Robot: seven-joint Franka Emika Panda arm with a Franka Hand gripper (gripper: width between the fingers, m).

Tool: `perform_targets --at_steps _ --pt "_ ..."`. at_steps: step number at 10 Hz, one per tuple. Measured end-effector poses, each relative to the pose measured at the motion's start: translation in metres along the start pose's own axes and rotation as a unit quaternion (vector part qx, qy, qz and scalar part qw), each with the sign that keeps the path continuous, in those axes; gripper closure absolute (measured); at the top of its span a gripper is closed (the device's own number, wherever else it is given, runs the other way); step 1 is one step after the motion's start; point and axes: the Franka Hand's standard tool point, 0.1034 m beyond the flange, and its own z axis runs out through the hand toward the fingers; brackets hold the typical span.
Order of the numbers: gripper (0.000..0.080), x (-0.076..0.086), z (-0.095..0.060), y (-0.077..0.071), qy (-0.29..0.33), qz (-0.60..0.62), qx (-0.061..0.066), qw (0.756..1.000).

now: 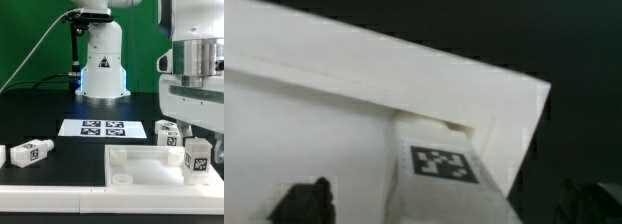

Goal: Assemble one leg

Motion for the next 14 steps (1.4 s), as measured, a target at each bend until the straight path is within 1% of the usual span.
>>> perform_targets --at_steps 2,5,6,7,8,10,11,12,13,14 --pt "0.0151 0.001 0.0007 0.0012 0.0 -0.065 -0.001 0.998" --pt "0.0151 0.0018 0.0008 0.0017 0.001 -0.166 -0.003 0.986" --pt "0.0151 0.0028 0.0006 0.0005 0.01 -0.279 -0.007 0.96" --pt "0.0151 0.0017 0.0011 -0.0013 0.017 -0.346 -0.003 0.938" --pt "0.0151 -0.0005 0.0017 -0.0027 0.023 -0.348 0.001 0.937" --pt "0.0151 0.0001 0.0021 -0.0021 0.023 -0.34 0.001 0.94" --pt "0.0277 -0.0003 0.0023 -0.0022 0.022 -0.31 0.003 0.951" --pt "0.0459 -0.0005 0.0025 -0.0021 0.022 -0.27 0.004 0.962" --pt "0.0506 0.0023 0.0034 0.0016 0.021 -0.234 0.001 0.972" --pt "0.0506 0.0029 0.0033 0.0019 0.021 -0.195 0.001 0.981"
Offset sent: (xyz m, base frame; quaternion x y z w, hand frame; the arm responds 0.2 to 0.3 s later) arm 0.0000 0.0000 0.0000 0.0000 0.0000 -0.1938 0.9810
